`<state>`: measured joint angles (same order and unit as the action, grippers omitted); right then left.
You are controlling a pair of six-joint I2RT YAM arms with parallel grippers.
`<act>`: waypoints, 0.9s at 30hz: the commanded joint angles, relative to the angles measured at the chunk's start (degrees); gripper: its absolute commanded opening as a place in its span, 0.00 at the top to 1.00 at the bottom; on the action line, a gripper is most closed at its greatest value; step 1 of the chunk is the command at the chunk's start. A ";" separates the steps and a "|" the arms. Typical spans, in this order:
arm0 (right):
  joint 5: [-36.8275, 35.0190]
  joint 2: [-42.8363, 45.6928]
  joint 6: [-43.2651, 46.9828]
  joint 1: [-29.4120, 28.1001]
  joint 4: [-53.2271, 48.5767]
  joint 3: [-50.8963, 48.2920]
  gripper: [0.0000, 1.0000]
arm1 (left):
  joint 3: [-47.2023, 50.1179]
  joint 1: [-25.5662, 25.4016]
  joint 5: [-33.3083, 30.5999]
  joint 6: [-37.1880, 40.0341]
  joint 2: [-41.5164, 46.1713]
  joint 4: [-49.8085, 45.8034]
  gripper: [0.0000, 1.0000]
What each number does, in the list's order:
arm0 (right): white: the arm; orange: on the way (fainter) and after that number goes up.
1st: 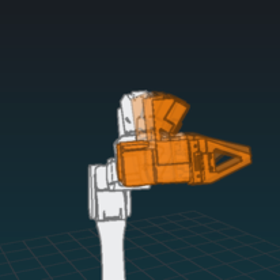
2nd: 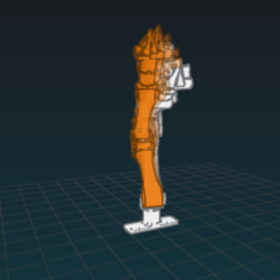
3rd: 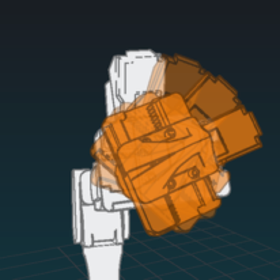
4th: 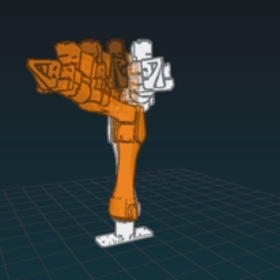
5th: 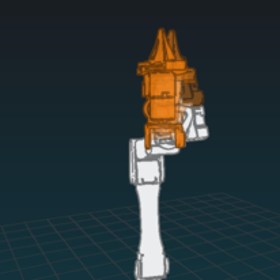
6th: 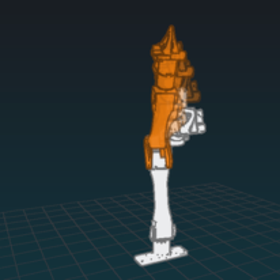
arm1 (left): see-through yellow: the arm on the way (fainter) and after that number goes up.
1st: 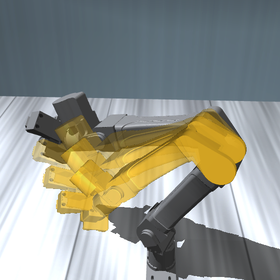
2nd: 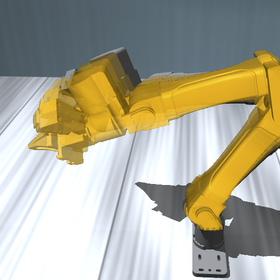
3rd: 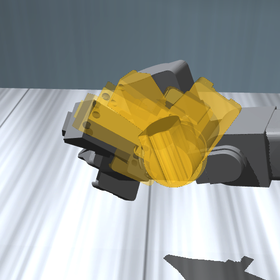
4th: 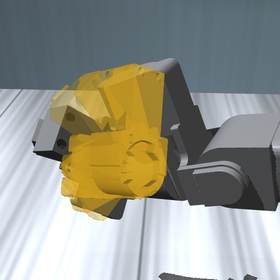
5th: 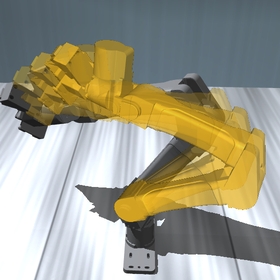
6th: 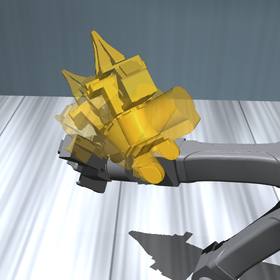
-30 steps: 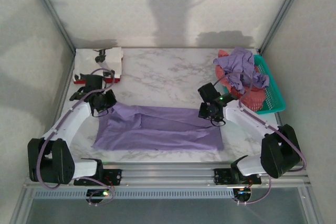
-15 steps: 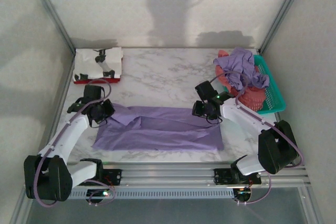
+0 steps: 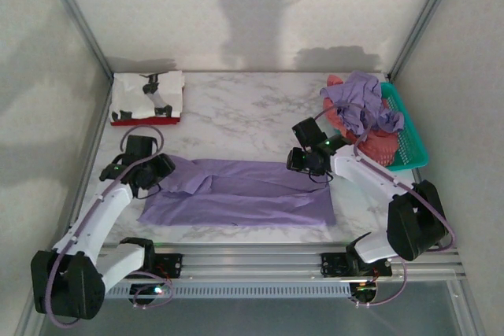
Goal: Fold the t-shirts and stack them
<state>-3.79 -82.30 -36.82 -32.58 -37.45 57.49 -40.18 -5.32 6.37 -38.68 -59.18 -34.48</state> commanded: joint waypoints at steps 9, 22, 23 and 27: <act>6.83 -2.22 -2.04 -2.00 2.98 1.74 0.50 | 0.00 -16.18 -2.44 -7.44 -2.60 -1.29 0.40; 11.69 -18.07 -22.89 -20.95 33.03 8.50 0.53 | 2.24 13.47 13.10 6.32 -6.20 5.35 0.34; 11.70 -20.17 -23.85 -22.17 35.28 9.60 0.55 | 3.03 15.53 16.12 6.46 -6.34 6.61 0.35; 13.51 -28.09 -26.34 -25.27 37.97 15.64 0.61 | 3.36 18.88 19.88 8.70 -7.56 6.65 0.38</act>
<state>8.27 -106.52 -58.41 -56.03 -5.93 69.23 -37.41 11.86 19.70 -33.47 -66.00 -29.76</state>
